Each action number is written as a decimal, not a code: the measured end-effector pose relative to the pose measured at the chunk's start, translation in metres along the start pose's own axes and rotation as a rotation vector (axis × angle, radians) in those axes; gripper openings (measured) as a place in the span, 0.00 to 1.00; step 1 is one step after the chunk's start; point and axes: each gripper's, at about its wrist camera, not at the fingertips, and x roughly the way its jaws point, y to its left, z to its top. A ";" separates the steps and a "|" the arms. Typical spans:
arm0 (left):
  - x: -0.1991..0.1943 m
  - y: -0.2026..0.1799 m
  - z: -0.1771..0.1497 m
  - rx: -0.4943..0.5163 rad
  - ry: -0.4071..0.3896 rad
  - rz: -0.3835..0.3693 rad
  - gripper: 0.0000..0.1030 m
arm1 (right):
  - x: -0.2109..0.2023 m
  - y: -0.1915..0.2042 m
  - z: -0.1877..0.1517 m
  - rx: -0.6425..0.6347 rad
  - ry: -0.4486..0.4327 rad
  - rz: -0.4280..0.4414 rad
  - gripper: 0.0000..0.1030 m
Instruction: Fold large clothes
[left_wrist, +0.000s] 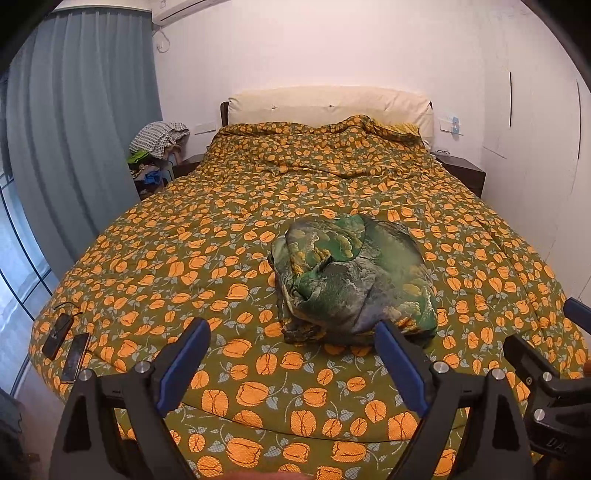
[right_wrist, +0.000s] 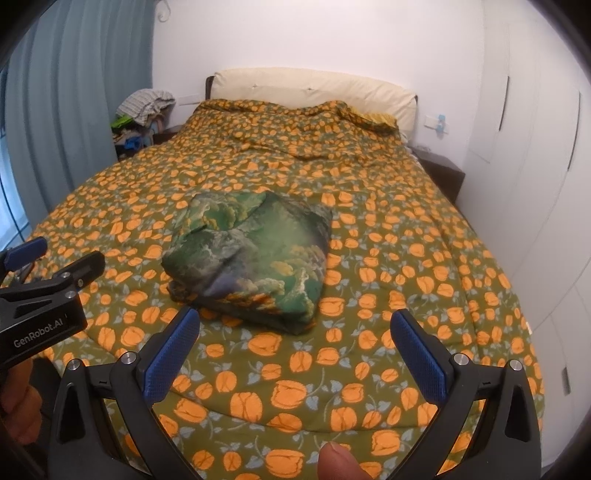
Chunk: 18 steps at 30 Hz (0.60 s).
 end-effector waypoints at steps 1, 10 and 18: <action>0.000 0.000 0.000 0.000 -0.001 0.001 0.89 | 0.000 0.000 0.000 0.000 0.001 0.001 1.00; 0.000 0.001 0.001 0.000 0.000 -0.001 0.89 | 0.002 0.000 0.000 -0.005 0.008 0.011 1.00; -0.003 0.002 -0.001 -0.024 -0.016 -0.019 0.89 | 0.001 -0.002 -0.001 0.000 0.009 0.006 1.00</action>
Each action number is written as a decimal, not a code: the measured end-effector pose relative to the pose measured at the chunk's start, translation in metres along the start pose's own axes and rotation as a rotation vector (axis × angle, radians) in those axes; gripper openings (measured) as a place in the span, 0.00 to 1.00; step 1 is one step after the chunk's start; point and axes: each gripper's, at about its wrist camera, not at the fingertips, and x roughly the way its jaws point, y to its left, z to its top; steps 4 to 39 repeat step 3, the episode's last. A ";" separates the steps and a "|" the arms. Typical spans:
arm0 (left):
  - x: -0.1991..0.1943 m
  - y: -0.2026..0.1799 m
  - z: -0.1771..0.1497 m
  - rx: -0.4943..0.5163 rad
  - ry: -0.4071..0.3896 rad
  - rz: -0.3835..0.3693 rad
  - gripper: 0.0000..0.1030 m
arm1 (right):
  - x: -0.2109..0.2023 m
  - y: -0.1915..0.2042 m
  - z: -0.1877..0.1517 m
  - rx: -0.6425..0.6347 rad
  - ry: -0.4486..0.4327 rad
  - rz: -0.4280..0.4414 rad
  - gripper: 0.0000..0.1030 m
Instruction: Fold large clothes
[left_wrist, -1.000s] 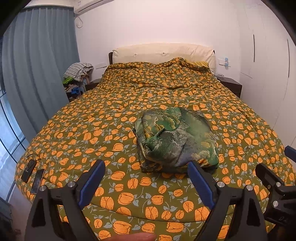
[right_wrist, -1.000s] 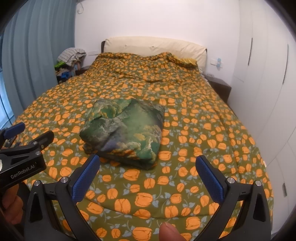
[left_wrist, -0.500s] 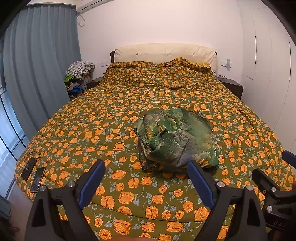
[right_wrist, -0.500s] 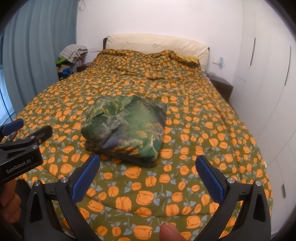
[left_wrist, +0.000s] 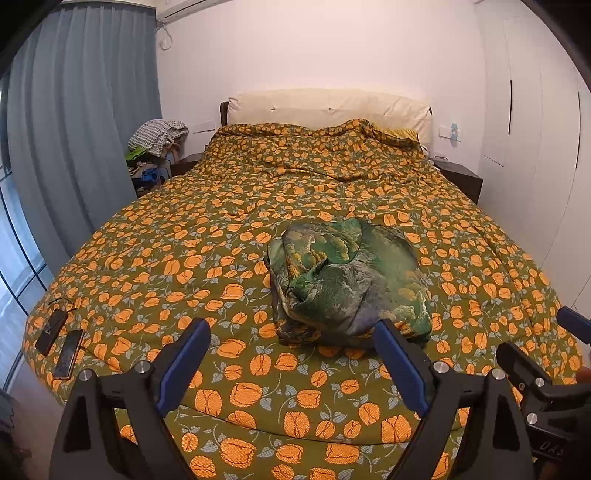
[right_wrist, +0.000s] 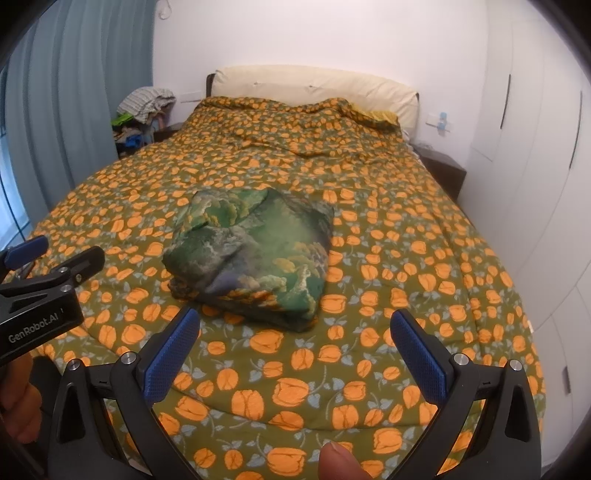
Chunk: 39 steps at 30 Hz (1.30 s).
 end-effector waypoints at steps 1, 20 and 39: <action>-0.001 -0.001 0.000 0.004 -0.004 0.004 0.89 | 0.000 -0.001 0.000 0.001 0.000 0.001 1.00; -0.002 -0.003 0.000 0.012 -0.015 0.015 0.89 | 0.000 -0.001 0.000 0.000 0.000 0.000 1.00; -0.002 -0.003 0.000 0.012 -0.015 0.015 0.89 | 0.000 -0.001 0.000 0.000 0.000 0.000 1.00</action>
